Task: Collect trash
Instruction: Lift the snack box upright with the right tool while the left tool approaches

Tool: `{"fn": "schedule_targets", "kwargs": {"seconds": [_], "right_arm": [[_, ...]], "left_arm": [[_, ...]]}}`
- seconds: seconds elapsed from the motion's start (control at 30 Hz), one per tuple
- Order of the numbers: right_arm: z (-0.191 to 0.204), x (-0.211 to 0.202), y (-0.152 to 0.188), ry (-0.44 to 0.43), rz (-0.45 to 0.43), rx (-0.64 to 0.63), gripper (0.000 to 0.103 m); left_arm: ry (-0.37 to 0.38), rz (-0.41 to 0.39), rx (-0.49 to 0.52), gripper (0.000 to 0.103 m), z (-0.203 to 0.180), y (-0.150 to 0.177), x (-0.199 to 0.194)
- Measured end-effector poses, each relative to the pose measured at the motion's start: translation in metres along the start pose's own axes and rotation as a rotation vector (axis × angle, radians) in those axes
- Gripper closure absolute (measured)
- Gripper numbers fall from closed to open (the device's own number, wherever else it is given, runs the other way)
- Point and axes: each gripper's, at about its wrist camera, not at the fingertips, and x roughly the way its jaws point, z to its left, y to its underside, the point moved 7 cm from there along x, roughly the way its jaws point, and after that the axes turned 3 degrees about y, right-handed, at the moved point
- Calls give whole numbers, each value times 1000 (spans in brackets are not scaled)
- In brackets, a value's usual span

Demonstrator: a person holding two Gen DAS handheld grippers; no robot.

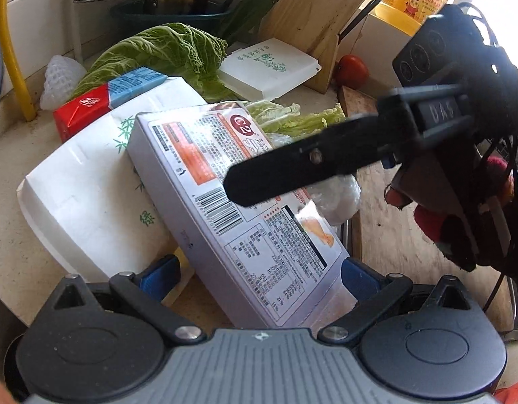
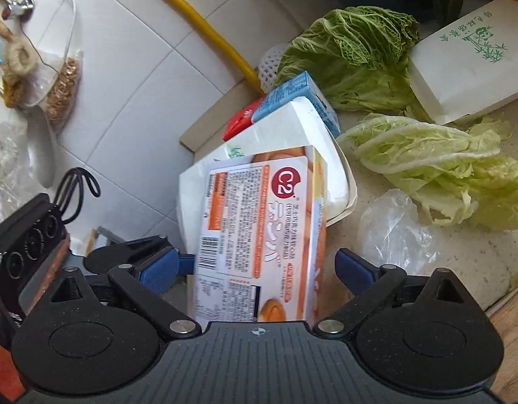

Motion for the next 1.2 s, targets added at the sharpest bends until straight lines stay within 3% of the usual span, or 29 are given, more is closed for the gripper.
{"fn": "schedule_targets", "kwargs": {"seconds": [0.13,0.27,0.37,0.47,0.53,0.57,0.6,0.7,0.8,0.9,1.03,1.1,1.2], "right_arm": [[4,0,-7,-101,28,45,1],[15,-6,1,-95,42,9,1],[34,-19,7,-195,34,9,2],[41,-19,10,-101,18,-70,5],[33,-10,13,-45,39,-60,12],[27,-6,15,-13,55,-35,28],[20,-7,15,-13,61,8,38],[9,-25,16,-101,25,148,50],[17,-36,22,-116,26,87,47],[27,-38,27,-117,28,10,35],[37,-55,27,-139,-9,-40,34],[39,-64,24,-163,-42,-47,33],[28,-48,26,-116,-27,-24,31]], "left_arm": [[-25,4,18,3,-2,-1,5],[3,-1,10,3,-1,-2,4],[11,6,16,3,-5,-3,8],[1,17,29,3,-7,-3,13],[-23,23,31,3,-3,-2,15],[-25,29,19,3,1,-1,15],[-9,24,5,3,5,0,14],[59,0,-53,3,9,0,10],[85,-8,-63,1,11,1,13],[125,-21,-47,1,11,1,13],[272,-48,-116,1,13,-1,10],[263,-23,-133,2,15,-1,20],[202,-23,-51,2,6,-3,25]]}}
